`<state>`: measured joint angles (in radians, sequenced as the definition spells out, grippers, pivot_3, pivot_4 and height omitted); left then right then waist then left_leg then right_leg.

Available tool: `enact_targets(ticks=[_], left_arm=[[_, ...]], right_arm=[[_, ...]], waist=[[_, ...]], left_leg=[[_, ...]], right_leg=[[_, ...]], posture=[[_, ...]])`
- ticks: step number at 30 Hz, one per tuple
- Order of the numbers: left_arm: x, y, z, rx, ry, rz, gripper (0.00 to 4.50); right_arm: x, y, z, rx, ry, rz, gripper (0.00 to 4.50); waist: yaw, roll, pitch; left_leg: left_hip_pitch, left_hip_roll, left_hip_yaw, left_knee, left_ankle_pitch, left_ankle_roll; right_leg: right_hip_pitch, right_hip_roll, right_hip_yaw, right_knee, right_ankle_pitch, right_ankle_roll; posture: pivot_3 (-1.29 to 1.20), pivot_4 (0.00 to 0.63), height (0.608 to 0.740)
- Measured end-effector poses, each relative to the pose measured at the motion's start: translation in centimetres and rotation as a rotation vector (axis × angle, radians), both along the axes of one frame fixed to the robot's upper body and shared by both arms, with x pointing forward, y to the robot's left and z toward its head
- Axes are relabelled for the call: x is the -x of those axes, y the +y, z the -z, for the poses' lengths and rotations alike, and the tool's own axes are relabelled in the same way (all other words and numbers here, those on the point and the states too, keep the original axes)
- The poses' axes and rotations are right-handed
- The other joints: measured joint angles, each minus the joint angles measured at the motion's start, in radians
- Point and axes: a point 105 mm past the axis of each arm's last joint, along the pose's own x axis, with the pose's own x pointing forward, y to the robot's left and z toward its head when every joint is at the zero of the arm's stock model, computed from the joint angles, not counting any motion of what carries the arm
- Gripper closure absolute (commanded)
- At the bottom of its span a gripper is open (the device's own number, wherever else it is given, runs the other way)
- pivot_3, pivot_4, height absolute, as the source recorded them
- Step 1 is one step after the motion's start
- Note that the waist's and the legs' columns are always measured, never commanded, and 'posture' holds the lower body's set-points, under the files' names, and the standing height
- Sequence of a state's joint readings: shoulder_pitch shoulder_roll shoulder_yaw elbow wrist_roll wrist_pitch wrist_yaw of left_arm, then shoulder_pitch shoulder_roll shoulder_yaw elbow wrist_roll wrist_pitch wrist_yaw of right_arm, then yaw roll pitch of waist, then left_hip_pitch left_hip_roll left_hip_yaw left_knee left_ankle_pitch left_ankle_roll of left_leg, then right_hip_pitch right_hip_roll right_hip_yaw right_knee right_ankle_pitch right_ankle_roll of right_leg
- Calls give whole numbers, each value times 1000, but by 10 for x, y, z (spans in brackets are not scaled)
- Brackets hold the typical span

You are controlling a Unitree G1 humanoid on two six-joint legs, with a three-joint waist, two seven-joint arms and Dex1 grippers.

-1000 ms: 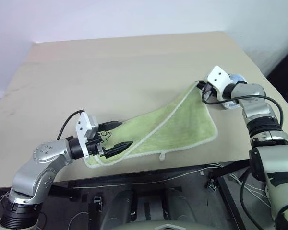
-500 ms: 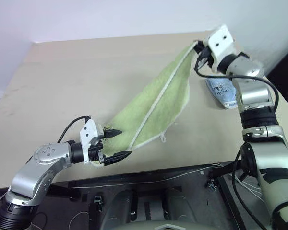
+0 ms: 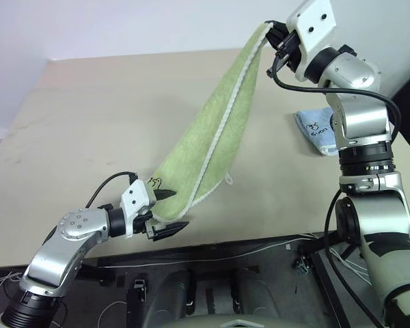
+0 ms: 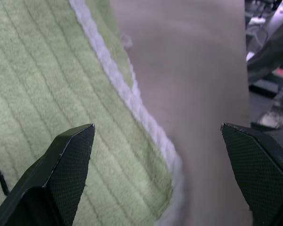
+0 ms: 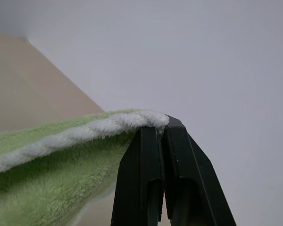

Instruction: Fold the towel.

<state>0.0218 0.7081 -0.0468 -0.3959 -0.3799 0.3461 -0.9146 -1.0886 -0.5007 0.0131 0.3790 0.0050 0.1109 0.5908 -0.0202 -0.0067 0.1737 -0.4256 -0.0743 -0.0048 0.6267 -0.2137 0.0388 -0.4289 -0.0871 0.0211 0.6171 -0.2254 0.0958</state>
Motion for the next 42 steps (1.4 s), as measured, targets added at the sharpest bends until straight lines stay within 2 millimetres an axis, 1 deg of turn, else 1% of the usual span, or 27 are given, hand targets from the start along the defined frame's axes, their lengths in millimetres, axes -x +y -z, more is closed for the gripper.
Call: enact_targets(ticks=[6,9,13,15,19,25,30,31,33,39,42], left_arm=[[6,9,10,-80,-32,-2,0],[4,9,8,-93,-79,-5,0],[-7,4,3,-60,-150,-49,0],[-9,2,1,-69,-169,-47,0],[-7,2,6,-96,-165,-29,0],[-5,2,7,-102,-156,-6,0],[-6,4,6,-132,-187,17,0],[-7,4,7,-130,-183,15,383],[-7,4,8,-127,-175,16,840],[-3,0,13,-126,-150,50,2862],[-5,-1,13,-120,-153,52,3908]], right_arm=[[0,-1,0,-5,1,6,4471],[0,-1,0,-6,0,7,4471],[0,-1,-1,-6,-9,11,4471],[0,0,-2,-4,-15,10,4471],[0,-1,-2,-5,-16,12,4471],[0,-1,-2,-4,-16,14,4471],[0,-4,-3,-4,-20,23,4471],[0,-4,-3,-4,-20,24,4500],[0,-4,-3,-3,-21,27,4500],[-1,-5,-2,2,-20,34,4500],[-1,-7,-1,4,-18,40,4500]], waist=[[0,0,0],[2,0,0],[3,0,0],[2,0,0],[-1,0,0],[0,0,0],[1,0,0],[1,0,0],[0,0,0],[1,0,0],[1,0,0]], left_leg=[[0,0,0,-1,0,0],[0,0,0,-1,0,0],[0,0,0,-1,0,0],[0,0,0,-1,0,0],[0,0,0,-1,0,0],[0,0,0,-1,0,0],[0,0,0,-1,0,0],[0,0,0,-1,0,0],[0,0,0,-1,0,0],[0,0,0,-1,0,0],[0,0,0,-1,0,0]], right_leg=[[0,0,0,-1,0,0],[0,0,0,-1,0,0],[0,0,0,-1,0,0],[0,0,0,-1,0,0],[-1,0,0,-1,0,0],[-1,0,0,-1,0,0],[-1,0,0,-1,0,0],[-1,0,0,-1,0,0],[-1,0,0,-1,0,0],[-1,0,0,-1,0,0],[-1,0,0,-1,0,0]], posture=[[0,150,740],[0,150,740],[0,150,740],[0,150,740],[0,150,740],[0,150,740],[0,150,740],[0,150,740],[0,150,740],[0,150,740],[0,150,740]])
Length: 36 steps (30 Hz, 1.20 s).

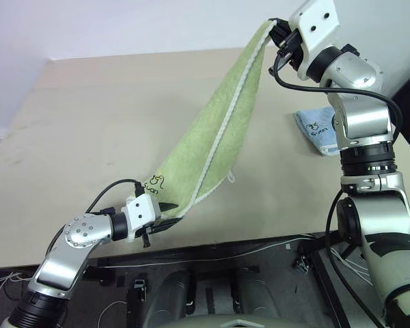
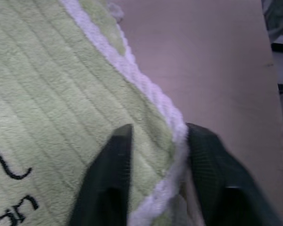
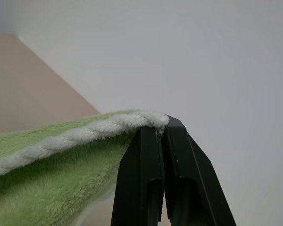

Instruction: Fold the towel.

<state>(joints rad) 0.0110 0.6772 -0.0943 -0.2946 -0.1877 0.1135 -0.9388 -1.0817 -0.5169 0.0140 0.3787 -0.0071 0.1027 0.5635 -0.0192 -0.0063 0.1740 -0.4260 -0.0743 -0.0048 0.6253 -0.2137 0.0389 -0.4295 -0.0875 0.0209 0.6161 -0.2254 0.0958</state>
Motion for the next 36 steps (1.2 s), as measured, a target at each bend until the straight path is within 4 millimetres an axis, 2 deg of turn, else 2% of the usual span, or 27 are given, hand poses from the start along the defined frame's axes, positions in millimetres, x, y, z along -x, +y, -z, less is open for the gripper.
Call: enact_targets(ticks=[2,10,14,18,20,23,25,29,33,36], left_arm=[[-1,-2,-2,8,-12,5,4464],[-1,-3,-8,110,45,-2,4464],[-8,13,-39,338,121,-98,4464],[-15,45,-58,368,162,-178,4464],[-21,55,-64,387,157,-211,4464],[-38,75,-84,467,116,-278,4464],[-53,90,-103,505,58,-326,4464],[-88,119,-150,561,-99,-418,4464],[-121,157,-193,644,-260,-547,4464],[-139,174,-211,694,-322,-614,4464]], right_arm=[[0,0,0,0,0,1,4500],[0,-2,-1,-1,-4,9,4500],[0,-4,-1,1,-5,15,4500],[-1,-6,-1,-1,-2,21,4500],[-2,-7,1,-4,6,25,4500],[-2,-7,1,-5,3,24,4500],[-3,-9,2,-6,2,28,4500],[-13,-23,7,-26,29,73,4500],[-20,-39,-1,-44,19,119,4500],[-25,-44,-3,-54,18,130,4500]], waist=[[0,0,0],[-1,0,0],[0,0,0],[-2,0,0],[-1,0,0],[4,0,0],[5,-1,0],[6,-1,1],[0,-1,1],[-2,-1,1]], left_leg=[[0,0,0,0,0,0],[0,0,0,0,0,0],[0,0,0,0,0,0],[0,0,0,0,0,0],[0,0,0,1,0,0],[0,0,-1,1,0,0],[0,0,-1,2,0,0],[0,-1,-1,3,0,0],[-1,-1,-1,1,1,2],[-1,-1,-1,0,2,2]], right_leg=[[0,0,0,0,0,0],[0,0,0,0,0,0],[0,0,0,0,0,0],[0,1,0,0,0,0],[0,1,-1,0,0,0],[0,1,-2,0,0,0],[1,1,-2,0,1,1],[1,1,-4,1,2,3],[0,2,-4,1,2,4],[-1,5,-4,1,3,5]], posture=[[0,150,740],[0,150,740],[0,150,740],[0,150,740],[0,150,740],[0,150,740],[0,150,740],[0,150,740],[0,150,740],[0,150,740]])
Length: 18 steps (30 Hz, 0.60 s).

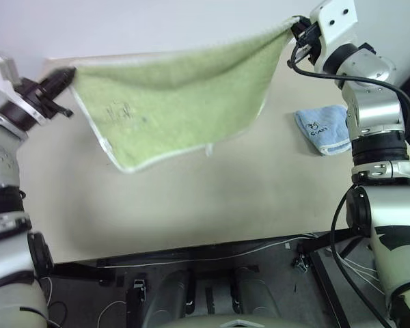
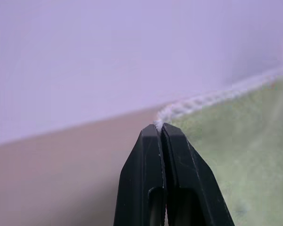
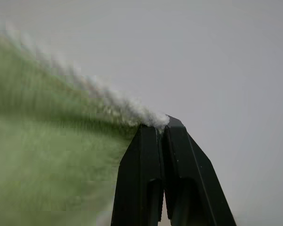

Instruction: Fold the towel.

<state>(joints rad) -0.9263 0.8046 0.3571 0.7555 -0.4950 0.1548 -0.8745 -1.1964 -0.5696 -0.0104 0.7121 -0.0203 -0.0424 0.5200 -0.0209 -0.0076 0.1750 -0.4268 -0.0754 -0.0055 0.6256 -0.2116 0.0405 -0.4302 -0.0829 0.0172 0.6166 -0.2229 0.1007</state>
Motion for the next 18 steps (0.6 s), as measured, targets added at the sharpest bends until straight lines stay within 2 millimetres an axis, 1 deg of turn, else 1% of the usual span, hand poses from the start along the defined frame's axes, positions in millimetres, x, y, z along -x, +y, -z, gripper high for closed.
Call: enact_targets(ticks=[4,6,8,10,12,13,15,16,17,18], left_arm=[[-19,3,-11,-12,-30,-74,4464],[-25,0,-16,-19,-53,-97,4464],[-26,1,-15,-37,-60,-108,4464],[-26,-1,-5,-85,-35,-88,4464],[-22,1,13,-149,19,-60,4464],[-17,7,26,-170,56,-46,4464],[-9,9,46,-179,106,15,4464],[-5,10,55,-177,126,39,4464],[2,14,64,-191,149,64,4464],[6,18,70,-197,167,71,4464]], right_arm=[[-8,0,0,-33,22,-1,4500],[-9,0,1,-49,38,-11,4500],[-8,2,5,-49,67,-54,4500],[-1,2,16,-16,108,-119,4500],[11,-2,38,34,175,-183,4500],[16,-5,53,43,229,-206,4500],[30,-9,75,54,319,-251,4500],[37,-9,82,60,352,-277,4500],[49,-9,88,84,383,-306,4500],[55,-9,92,99,404,-322,4500]], waist=[[1,0,0],[2,-1,0],[1,-1,0],[2,-1,0],[2,-1,0],[1,-1,0],[2,-1,0],[2,-1,0],[2,-1,0],[1,-1,0]], left_leg=[[-1,0,0,0,0,0],[-1,0,0,0,0,0],[-2,0,0,0,0,1],[-2,0,0,0,0,1],[-3,0,0,0,-1,2],[-3,0,0,1,-1,3],[-6,0,0,3,-1,3],[-7,0,0,4,-2,3],[-9,0,0,4,-1,3],[-10,0,0,5,-1,3]], right_leg=[[0,0,0,-1,0,1],[0,0,0,-1,0,1],[0,-1,1,-1,0,1],[0,0,0,-1,0,1],[0,0,0,0,0,1],[0,0,0,0,0,2],[-2,-2,0,1,0,2],[-4,-3,0,0,0,2],[-6,-3,0,1,0,2],[-8,-3,0,2,0,2]], posture=[[0,150,740],[0,150,740],[0,150,740],[0,150,740],[0,150,740],[0,150,740],[0,150,740],[0,150,740],[0,150,740],[0,150,740]])
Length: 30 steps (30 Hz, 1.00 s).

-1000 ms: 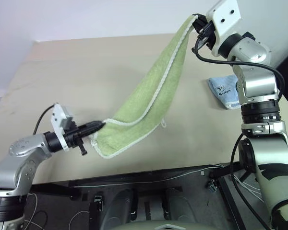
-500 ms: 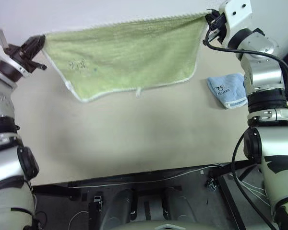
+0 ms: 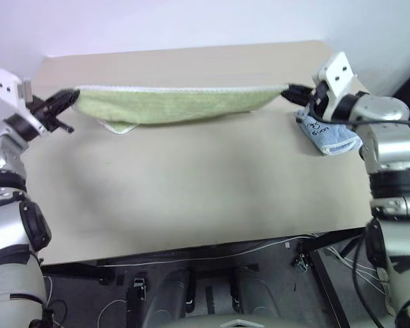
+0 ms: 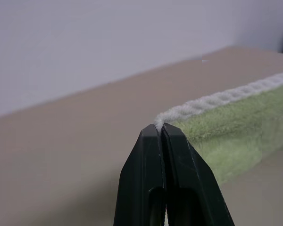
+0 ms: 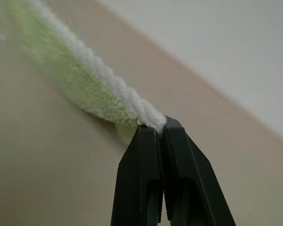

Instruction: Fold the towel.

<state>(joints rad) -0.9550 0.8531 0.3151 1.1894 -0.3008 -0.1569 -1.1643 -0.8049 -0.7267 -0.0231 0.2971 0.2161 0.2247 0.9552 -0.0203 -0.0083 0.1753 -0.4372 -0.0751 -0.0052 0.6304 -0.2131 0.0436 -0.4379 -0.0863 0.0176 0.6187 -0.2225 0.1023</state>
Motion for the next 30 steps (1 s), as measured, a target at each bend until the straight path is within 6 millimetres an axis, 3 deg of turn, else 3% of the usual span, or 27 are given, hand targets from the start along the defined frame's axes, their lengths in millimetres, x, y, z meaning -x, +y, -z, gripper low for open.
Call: enact_targets(ticks=[4,8,16,21,25,30], left_arm=[[30,11,19,-32,66,88,4464],[54,7,34,-41,149,180,4464],[114,-3,74,-127,438,291,4464],[135,-9,76,-114,487,318,4464],[144,-11,67,-125,490,316,4464],[154,-10,71,-139,552,313,4464]], right_arm=[[43,-11,28,125,162,-79,4500],[72,-21,40,199,290,-109,4500],[106,-31,60,217,450,-137,4500],[134,-41,76,302,551,-200,4500],[144,-43,68,285,537,-220,4500],[162,-46,79,378,571,-281,4500]], waist=[[5,0,0],[5,0,0],[3,1,-1],[11,1,-1],[7,1,-1],[8,1,-1]], left_leg=[[-5,0,0,2,0,0],[-4,0,0,2,-2,-3],[-4,1,0,-1,-2,-3],[-4,1,0,-1,-2,-3],[-4,1,0,-1,-2,-3],[-4,1,0,-1,-2,-3]], right_leg=[[-5,-1,1,2,0,0],[-4,-3,2,2,0,-1],[-5,-3,3,0,-2,-5],[-3,-4,2,-4,-3,-5],[-3,-4,2,-4,-3,-5],[-3,-4,2,-4,-3,-6]], posture=[[0,150,740],[0,150,740],[0,150,740],[0,150,740],[0,150,740],[0,150,740]])
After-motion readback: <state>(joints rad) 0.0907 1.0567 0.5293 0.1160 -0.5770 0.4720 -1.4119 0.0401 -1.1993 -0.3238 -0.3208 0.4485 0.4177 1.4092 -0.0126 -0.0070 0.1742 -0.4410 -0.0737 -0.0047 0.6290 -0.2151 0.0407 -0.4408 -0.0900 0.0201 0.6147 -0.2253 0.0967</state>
